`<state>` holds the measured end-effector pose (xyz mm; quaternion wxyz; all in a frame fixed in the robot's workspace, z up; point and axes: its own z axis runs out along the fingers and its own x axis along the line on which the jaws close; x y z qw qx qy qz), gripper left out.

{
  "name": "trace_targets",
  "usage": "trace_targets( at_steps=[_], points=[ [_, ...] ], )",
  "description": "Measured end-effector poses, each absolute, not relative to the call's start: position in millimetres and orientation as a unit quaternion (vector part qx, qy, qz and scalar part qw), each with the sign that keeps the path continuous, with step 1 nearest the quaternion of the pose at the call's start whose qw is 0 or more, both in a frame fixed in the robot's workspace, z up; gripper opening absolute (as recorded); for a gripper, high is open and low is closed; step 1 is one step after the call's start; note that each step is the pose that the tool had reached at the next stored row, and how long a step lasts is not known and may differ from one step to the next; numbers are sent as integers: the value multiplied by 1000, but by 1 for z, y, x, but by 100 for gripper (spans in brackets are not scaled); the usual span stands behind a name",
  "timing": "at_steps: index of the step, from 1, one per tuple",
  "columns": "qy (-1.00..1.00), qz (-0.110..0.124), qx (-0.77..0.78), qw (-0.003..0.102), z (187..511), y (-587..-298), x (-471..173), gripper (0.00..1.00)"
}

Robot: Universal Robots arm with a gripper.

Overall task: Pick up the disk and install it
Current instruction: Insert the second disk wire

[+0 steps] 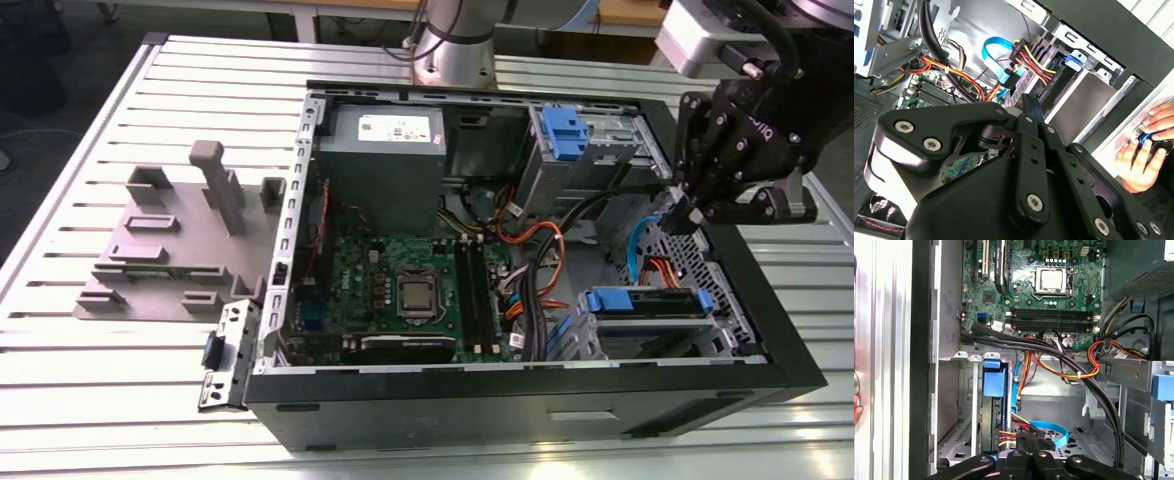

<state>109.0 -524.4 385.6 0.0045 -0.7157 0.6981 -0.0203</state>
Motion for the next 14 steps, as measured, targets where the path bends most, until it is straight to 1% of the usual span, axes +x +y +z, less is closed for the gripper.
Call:
trace_targets(
  at_steps=[14],
  points=[
    [698, -20, -716, 4, 386, -512, 110, 11]
  ],
)
